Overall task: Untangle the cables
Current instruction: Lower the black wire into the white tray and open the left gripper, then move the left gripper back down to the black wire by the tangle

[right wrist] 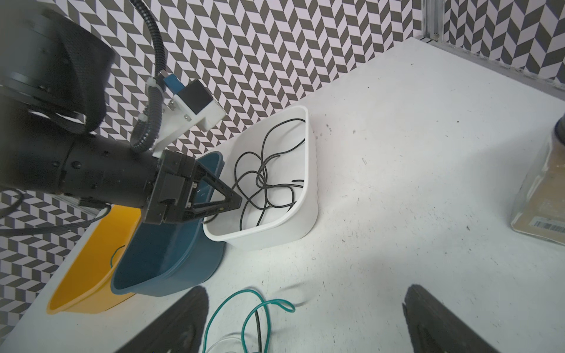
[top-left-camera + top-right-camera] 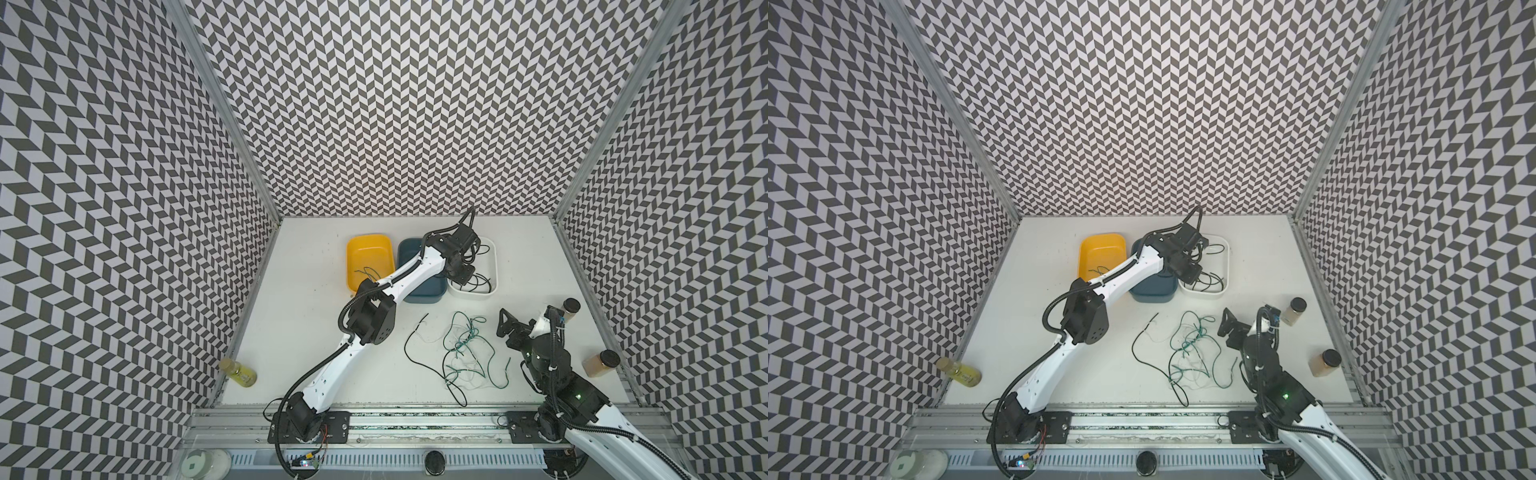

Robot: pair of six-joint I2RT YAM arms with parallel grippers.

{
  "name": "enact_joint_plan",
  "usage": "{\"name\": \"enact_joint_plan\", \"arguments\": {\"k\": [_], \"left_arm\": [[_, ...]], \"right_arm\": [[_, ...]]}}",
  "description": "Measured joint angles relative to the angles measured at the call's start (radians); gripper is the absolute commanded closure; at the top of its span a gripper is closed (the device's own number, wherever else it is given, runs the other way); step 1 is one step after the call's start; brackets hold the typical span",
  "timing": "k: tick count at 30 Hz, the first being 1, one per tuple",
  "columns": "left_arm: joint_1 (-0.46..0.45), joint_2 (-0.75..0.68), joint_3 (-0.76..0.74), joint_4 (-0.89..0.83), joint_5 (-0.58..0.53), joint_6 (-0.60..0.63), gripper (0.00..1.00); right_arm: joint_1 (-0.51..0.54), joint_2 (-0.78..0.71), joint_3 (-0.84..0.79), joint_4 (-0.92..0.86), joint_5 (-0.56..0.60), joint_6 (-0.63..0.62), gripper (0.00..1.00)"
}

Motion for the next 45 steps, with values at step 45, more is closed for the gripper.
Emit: {"name": "enact_joint_plan", "arguments": {"k": [45], "left_arm": [[0.018,-0.948,-0.989,0.325,-0.030,-0.201,0.58]], "right_arm": [[0.000,0.194,0.004,0.076,-0.117,-0.019,0.00]]}}
